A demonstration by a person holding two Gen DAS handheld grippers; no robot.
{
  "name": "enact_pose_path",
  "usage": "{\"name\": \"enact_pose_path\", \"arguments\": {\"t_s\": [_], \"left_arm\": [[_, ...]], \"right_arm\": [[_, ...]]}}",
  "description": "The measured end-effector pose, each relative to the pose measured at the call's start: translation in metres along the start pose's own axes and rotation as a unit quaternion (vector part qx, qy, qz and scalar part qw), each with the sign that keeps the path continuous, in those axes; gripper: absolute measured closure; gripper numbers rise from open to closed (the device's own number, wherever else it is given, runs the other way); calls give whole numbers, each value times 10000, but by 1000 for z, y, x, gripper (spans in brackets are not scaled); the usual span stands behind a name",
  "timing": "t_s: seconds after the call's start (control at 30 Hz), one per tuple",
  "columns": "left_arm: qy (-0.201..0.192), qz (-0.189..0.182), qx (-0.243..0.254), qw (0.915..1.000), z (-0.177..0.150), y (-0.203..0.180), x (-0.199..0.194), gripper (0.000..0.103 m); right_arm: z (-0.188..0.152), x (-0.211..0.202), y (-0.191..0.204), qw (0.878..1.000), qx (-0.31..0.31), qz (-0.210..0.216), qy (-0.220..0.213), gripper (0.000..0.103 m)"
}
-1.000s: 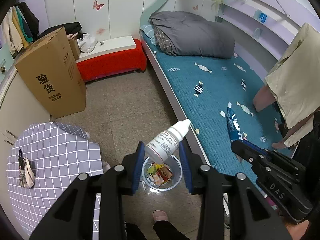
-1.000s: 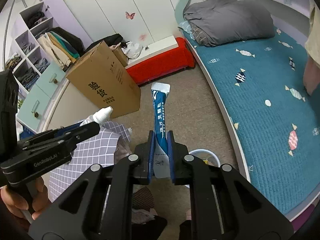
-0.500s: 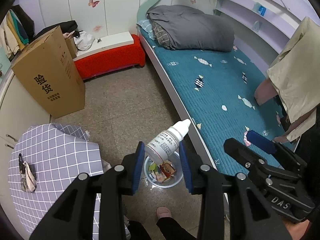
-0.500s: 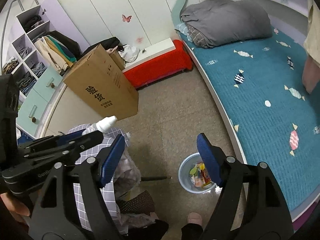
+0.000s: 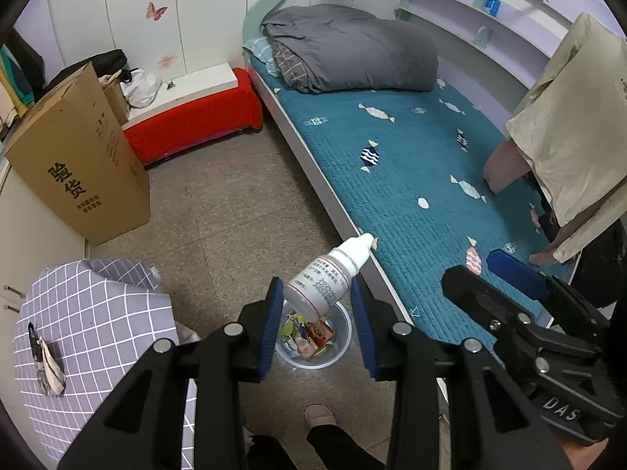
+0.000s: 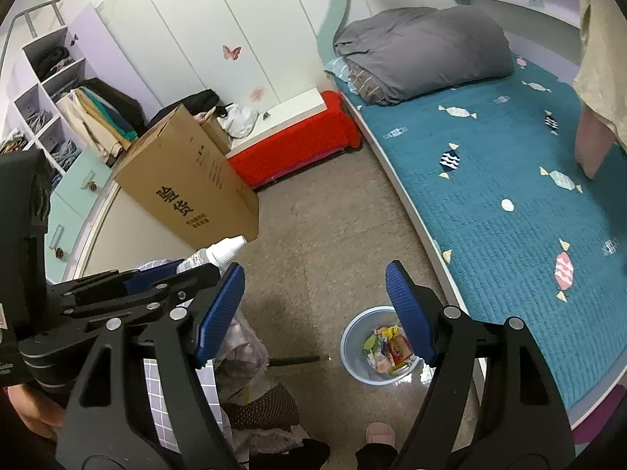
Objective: Collect trash
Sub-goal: 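Open the left tool to drop the white bottle into the bucket, then move both tools back over the checked table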
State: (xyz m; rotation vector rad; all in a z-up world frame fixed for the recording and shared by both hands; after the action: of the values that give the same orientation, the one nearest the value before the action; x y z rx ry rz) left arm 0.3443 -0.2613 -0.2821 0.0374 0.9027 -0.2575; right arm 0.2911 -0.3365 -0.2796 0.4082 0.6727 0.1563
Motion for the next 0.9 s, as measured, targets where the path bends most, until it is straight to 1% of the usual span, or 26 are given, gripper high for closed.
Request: {"name": "enact_pose_path", "arguments": {"t_s": [0.13, 0.17, 0.2, 0.23, 0.27, 0.33, 0.53, 0.73, 0.9], "left_arm": [[-19, -65, 56, 10000, 3, -6, 3, 67], [-65, -12, 104, 9999, 4, -7, 3, 67], [-69, 41, 136, 9999, 4, -8, 4, 55], [-56, 66, 149, 9999, 4, -9, 6, 37], [-66, 48, 137, 9999, 3, -9, 5, 36], [-38, -10, 116, 9999, 2, -11, 6, 36], [-43, 25, 26, 10000, -2, -8, 2, 35], [-83, 138, -154, 9998, -5, 4, -6, 35], [-150, 314, -414, 9985, -13, 25, -19, 35]], "right_arm": [[4, -7, -8, 9999, 65, -96, -122, 29], [5, -8, -11, 9998, 90, -120, -149, 29], [5, -10, -14, 9997, 111, -147, -174, 29], [6, -12, -16, 9996, 141, -170, -190, 29], [5, -12, -18, 9995, 159, -180, -192, 29], [6, -12, -20, 9994, 202, -197, -185, 29], [5, -11, -16, 9997, 163, -130, -145, 29], [1, -9, -3, 10000, 53, 28, -62, 29], [-4, -3, 18, 9996, -111, 257, 57, 29]]}}
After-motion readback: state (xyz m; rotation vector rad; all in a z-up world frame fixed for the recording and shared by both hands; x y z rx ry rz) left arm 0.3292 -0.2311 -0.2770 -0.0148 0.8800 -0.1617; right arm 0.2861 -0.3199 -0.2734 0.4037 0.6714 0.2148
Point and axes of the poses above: each gripper's, at about its wrist camera, not at the fingertips, and x roughly the way its jaws point, y to its left, z to its top, the point moved 8 cm from there along x, roughly the way its jaws point, and after that the axes turned 10 degrees about -y, right-handed, at the moved point
